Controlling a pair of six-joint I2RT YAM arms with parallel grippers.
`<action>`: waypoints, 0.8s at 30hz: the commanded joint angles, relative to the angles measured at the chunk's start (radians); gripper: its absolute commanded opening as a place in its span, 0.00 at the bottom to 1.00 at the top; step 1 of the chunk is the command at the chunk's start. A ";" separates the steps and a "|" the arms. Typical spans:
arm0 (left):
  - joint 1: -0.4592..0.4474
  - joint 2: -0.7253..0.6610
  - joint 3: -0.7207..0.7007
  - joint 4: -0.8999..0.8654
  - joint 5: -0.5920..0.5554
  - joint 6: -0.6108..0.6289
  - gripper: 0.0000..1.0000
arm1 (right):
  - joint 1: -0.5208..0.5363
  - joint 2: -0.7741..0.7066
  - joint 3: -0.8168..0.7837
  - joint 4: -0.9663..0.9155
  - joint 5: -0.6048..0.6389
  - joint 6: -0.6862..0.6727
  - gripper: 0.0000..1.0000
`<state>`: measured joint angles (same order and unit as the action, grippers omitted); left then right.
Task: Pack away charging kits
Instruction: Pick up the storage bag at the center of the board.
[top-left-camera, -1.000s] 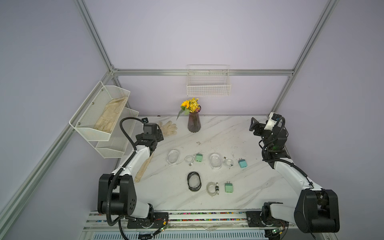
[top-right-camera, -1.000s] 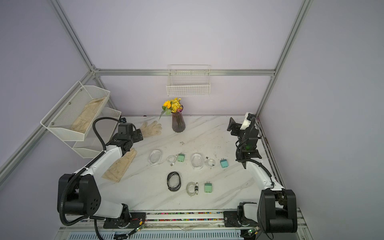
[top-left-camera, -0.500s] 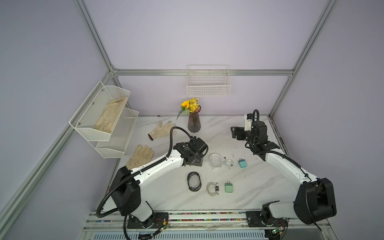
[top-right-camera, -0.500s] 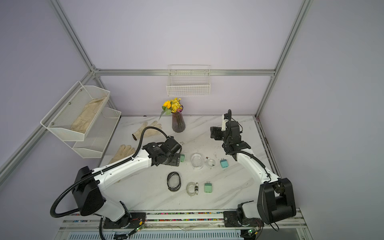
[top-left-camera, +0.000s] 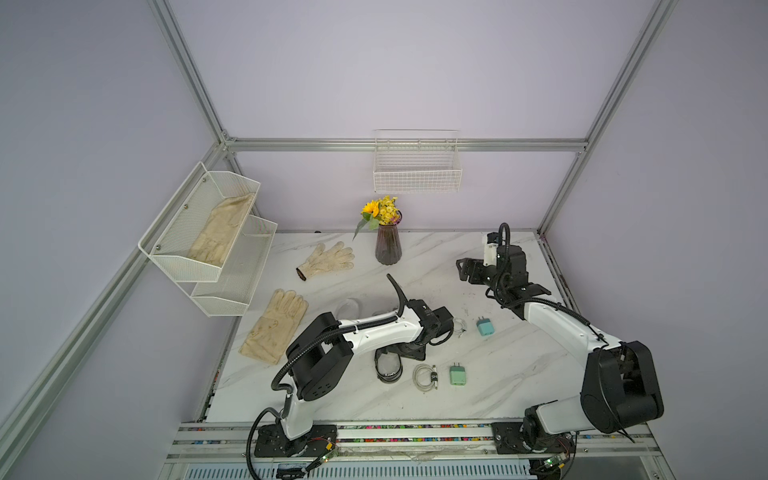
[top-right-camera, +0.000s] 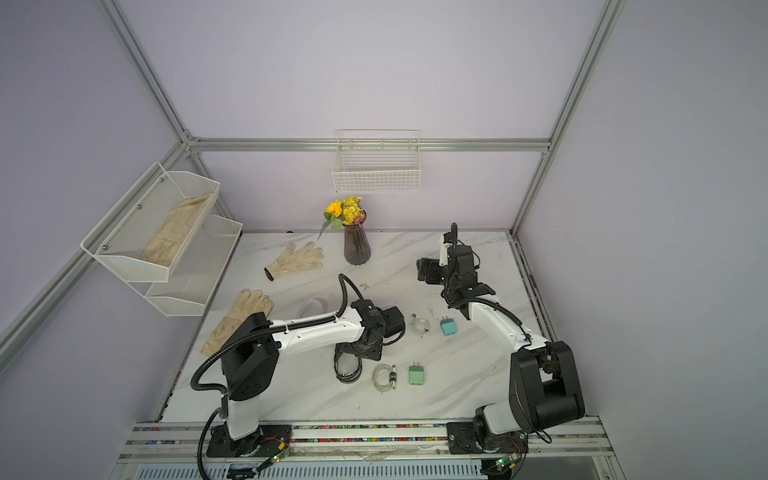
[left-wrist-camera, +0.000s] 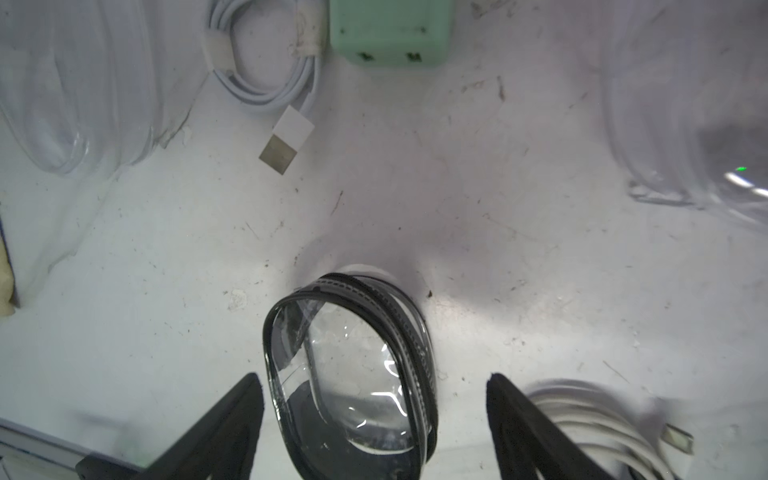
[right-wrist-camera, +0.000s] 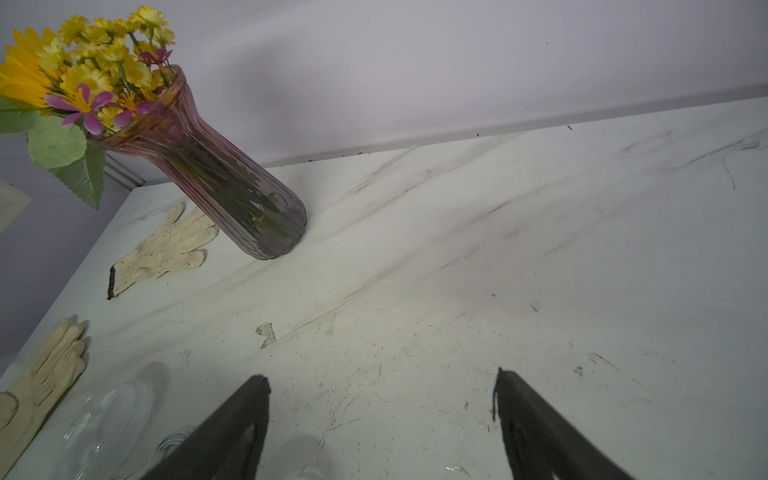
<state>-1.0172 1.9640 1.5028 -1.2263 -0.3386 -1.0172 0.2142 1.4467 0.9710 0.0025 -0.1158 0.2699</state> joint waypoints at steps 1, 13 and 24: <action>-0.001 0.014 0.080 -0.072 -0.044 -0.071 0.84 | 0.002 -0.023 -0.025 0.053 -0.039 0.025 0.87; 0.004 -0.024 -0.051 0.029 0.014 -0.065 0.65 | 0.003 0.010 -0.037 0.083 -0.073 0.035 0.86; 0.004 -0.084 -0.186 0.112 0.052 -0.065 0.51 | 0.005 0.017 -0.044 0.090 -0.083 0.035 0.84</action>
<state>-1.0157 1.9320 1.3582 -1.1419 -0.2955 -1.0649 0.2150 1.4532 0.9398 0.0601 -0.1837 0.2920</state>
